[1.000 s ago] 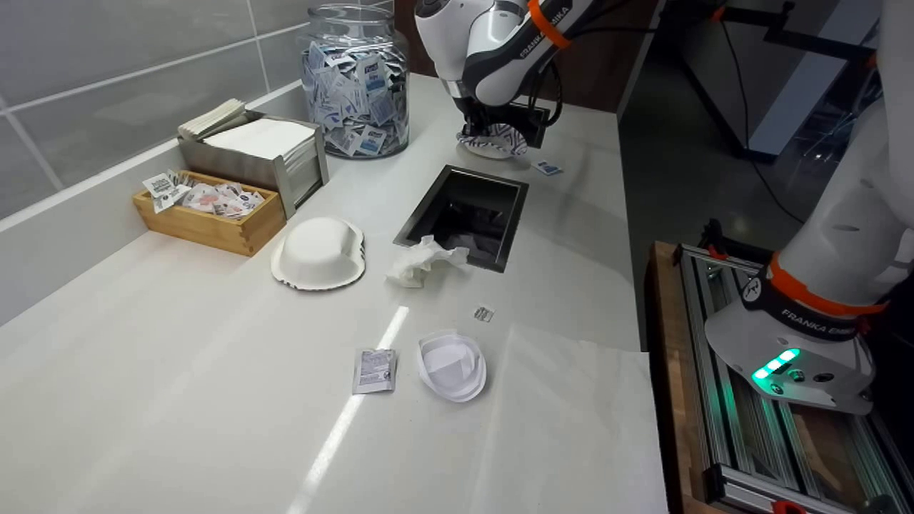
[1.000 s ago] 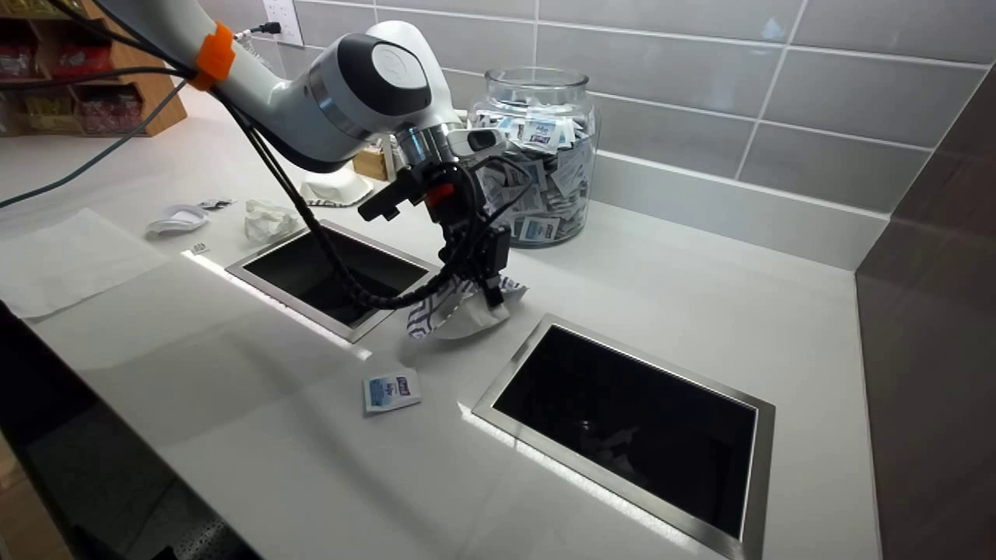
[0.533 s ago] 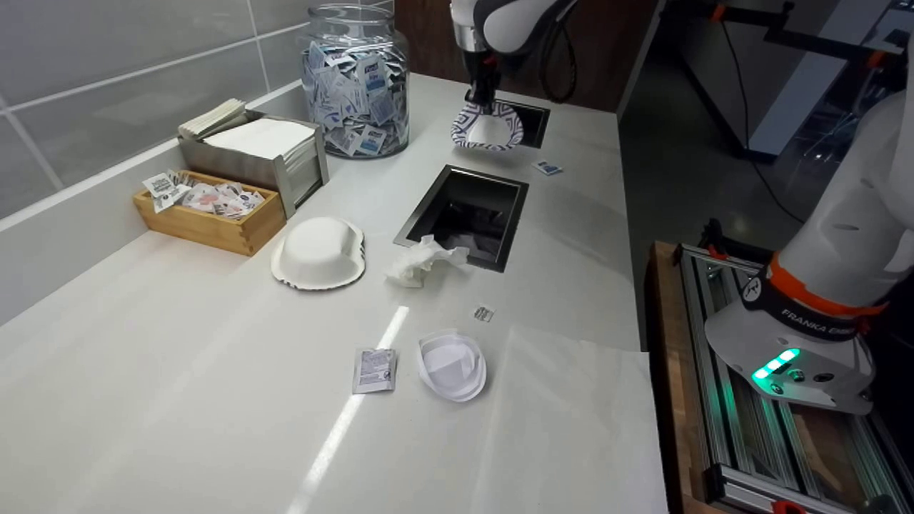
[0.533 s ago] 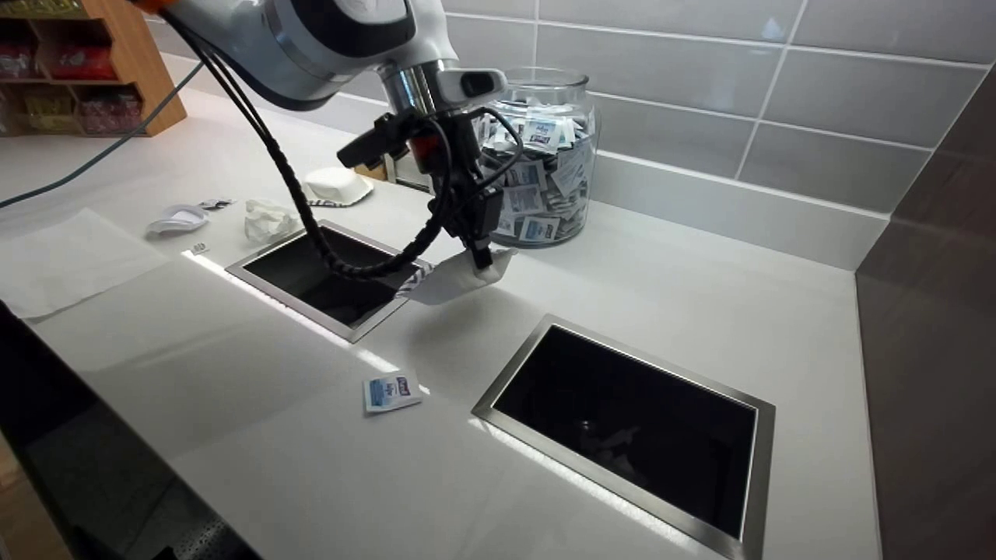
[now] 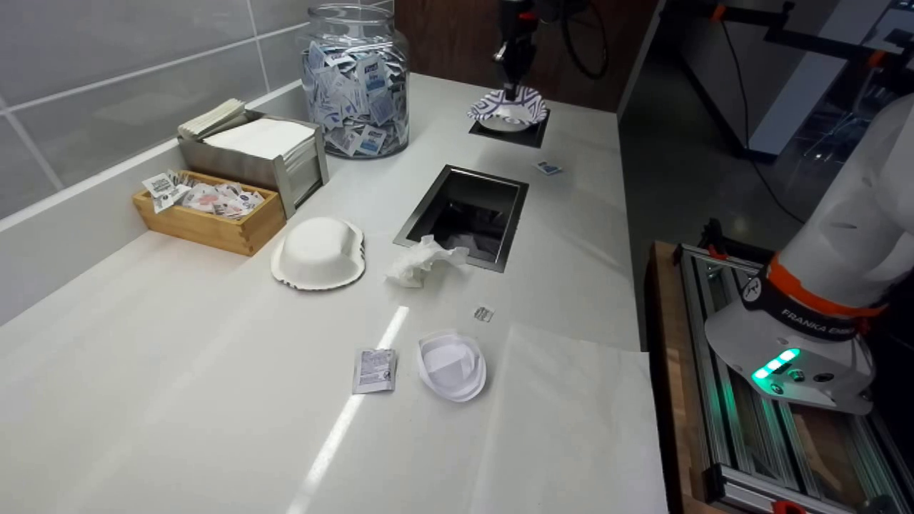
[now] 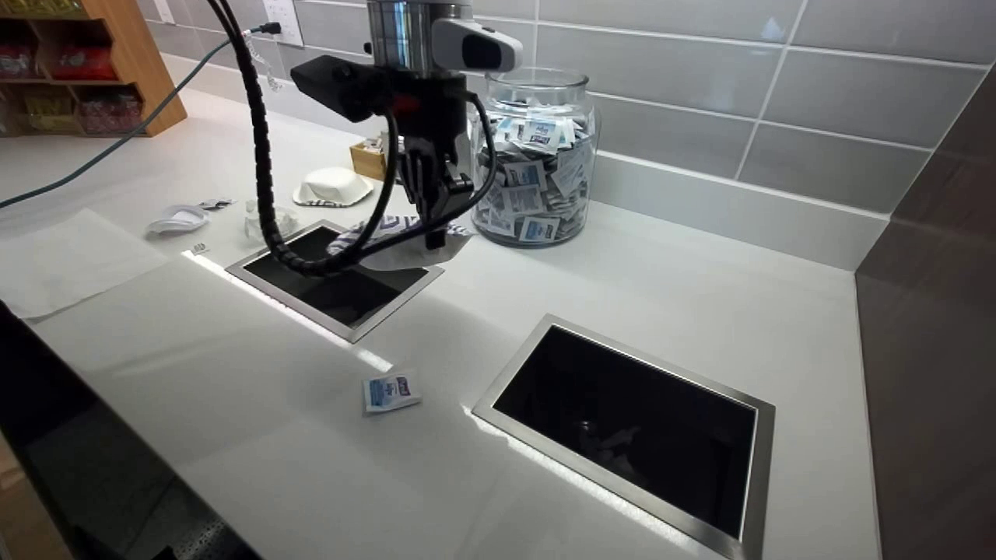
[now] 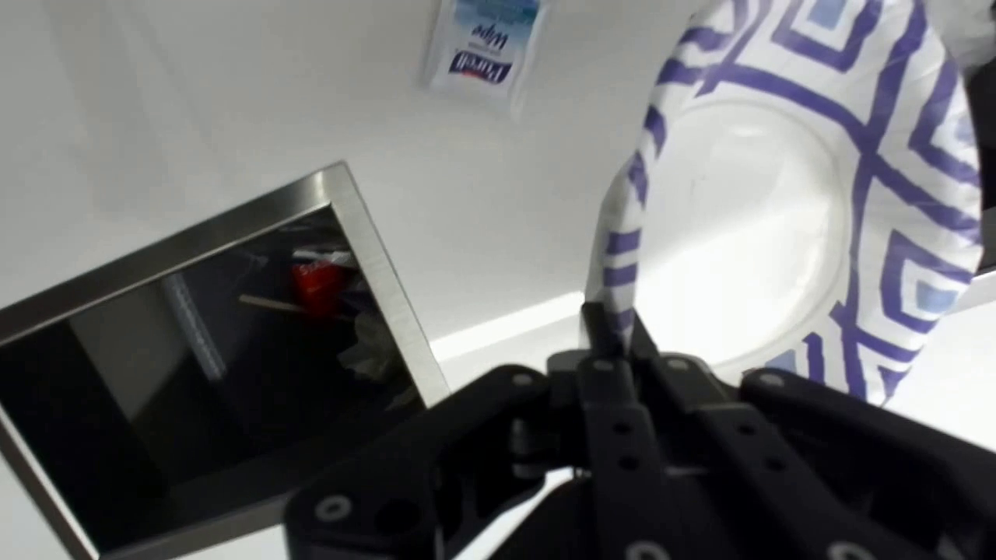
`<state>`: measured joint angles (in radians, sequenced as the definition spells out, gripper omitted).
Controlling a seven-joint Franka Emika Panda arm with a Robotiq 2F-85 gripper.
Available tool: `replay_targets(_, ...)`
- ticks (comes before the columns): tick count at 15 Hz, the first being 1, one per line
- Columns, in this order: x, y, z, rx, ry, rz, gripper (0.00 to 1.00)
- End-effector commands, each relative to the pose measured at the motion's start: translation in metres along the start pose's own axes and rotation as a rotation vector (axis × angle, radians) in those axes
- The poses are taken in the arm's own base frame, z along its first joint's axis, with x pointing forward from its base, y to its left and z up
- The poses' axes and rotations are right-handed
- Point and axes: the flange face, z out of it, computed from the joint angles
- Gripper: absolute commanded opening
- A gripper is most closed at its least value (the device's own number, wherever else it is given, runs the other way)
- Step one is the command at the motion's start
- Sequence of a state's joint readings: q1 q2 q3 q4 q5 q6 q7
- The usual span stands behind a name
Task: Pick up the paper bowl, press the paper bowl on the kitchen counter three times and put it into the left bin
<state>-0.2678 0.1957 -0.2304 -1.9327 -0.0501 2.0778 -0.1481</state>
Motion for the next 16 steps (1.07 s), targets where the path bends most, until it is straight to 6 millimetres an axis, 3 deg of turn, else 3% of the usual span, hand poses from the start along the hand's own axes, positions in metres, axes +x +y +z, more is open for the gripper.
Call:
replay_targets(1,-0.004,0.025,0.016,0.159,-0.107,0.063,0.01)
replay_targets(8,0.005,0.062,0.06,0.352,-0.335,0.297,0.01)
replay_targets(16,0.026,0.069,0.108,0.453,-0.616,0.55,0.01)
